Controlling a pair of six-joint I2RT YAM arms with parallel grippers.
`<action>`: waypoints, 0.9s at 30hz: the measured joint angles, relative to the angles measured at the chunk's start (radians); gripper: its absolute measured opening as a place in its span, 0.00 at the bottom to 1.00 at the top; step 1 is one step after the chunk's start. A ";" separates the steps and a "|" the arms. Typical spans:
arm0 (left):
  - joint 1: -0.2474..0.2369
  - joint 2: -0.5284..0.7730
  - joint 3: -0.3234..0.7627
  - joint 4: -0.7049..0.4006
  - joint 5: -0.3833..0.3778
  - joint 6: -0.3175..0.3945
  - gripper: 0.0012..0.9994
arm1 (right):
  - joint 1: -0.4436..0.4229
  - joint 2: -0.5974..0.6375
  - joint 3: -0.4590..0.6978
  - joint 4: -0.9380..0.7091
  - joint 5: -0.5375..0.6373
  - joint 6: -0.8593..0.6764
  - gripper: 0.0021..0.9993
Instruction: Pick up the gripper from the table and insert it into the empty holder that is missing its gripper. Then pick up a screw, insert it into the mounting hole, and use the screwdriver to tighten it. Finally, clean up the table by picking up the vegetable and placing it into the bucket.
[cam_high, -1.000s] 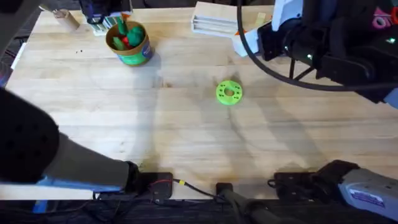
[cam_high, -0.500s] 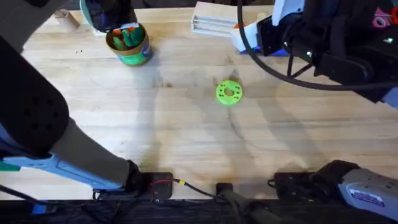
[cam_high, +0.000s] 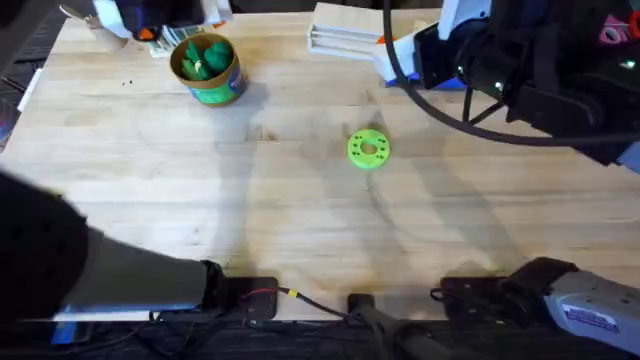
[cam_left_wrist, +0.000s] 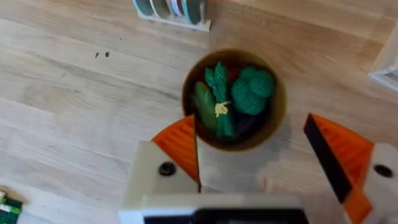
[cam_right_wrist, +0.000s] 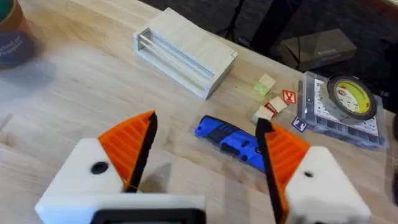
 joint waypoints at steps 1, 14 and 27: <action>0.000 -0.031 0.000 -0.004 0.000 0.001 0.99 | 0.000 -0.002 0.007 -0.017 0.000 0.000 0.99; -0.133 -0.400 0.000 -0.159 0.001 0.145 0.46 | 0.000 -0.011 0.327 -0.437 0.000 0.050 0.99; -0.224 -0.613 0.000 -0.265 0.001 0.200 0.98 | 0.000 -0.015 0.381 -0.648 -0.175 0.098 0.99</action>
